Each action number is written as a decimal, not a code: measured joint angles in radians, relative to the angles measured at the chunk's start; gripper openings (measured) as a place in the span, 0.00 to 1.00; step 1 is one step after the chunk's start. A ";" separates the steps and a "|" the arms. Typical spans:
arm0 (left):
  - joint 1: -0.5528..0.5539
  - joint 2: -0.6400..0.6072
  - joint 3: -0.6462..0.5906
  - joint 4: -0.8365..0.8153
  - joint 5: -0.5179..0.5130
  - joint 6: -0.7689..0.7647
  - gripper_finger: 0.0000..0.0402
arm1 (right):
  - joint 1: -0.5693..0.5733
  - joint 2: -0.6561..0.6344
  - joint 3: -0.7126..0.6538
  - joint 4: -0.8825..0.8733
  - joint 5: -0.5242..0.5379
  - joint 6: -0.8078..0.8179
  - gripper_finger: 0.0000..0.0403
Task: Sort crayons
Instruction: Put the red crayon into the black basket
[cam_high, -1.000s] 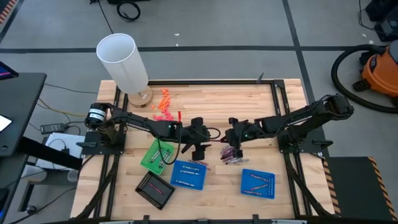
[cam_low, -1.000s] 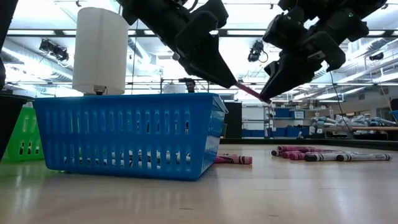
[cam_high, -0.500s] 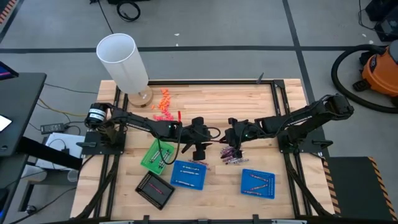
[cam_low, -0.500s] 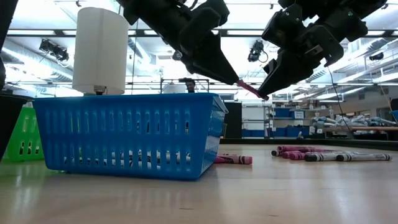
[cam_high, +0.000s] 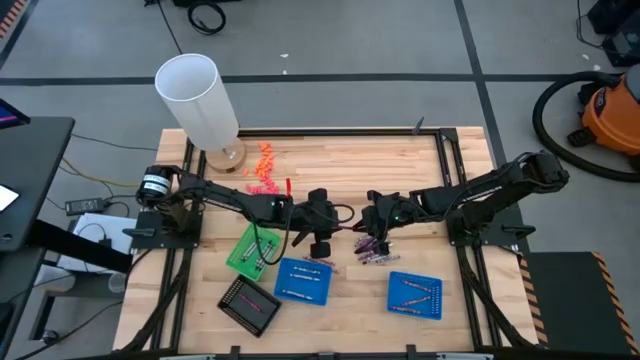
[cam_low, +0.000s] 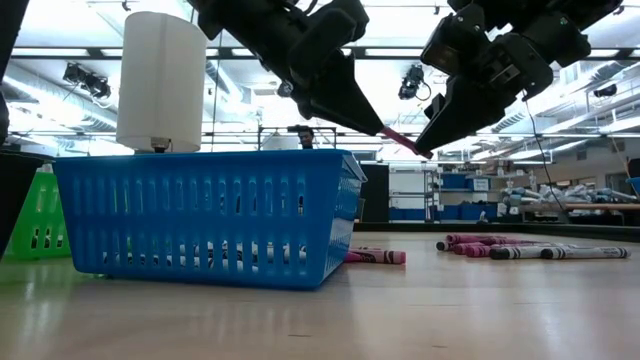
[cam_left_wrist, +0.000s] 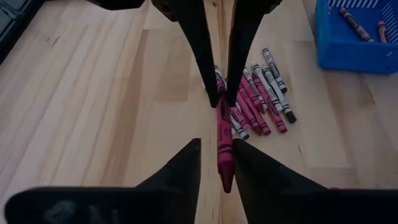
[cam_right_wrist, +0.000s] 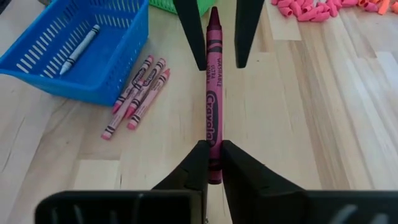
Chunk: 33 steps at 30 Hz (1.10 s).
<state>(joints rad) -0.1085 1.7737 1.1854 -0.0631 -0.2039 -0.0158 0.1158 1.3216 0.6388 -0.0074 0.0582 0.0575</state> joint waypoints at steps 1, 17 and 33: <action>0.000 0.000 0.000 0.000 0.000 0.000 0.23 | 0.000 0.000 0.000 0.000 0.000 0.000 0.12; -0.001 0.000 0.000 -0.011 0.023 -0.021 0.08 | 0.024 -0.015 0.001 -0.034 0.000 0.022 0.23; -0.004 0.000 0.000 -0.054 0.158 -0.056 0.09 | 0.024 -0.140 0.001 -0.266 0.006 0.123 0.27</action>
<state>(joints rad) -0.1126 1.7737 1.1858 -0.1173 -0.0454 -0.0721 0.1402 1.1816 0.6397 -0.2736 0.0645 0.1806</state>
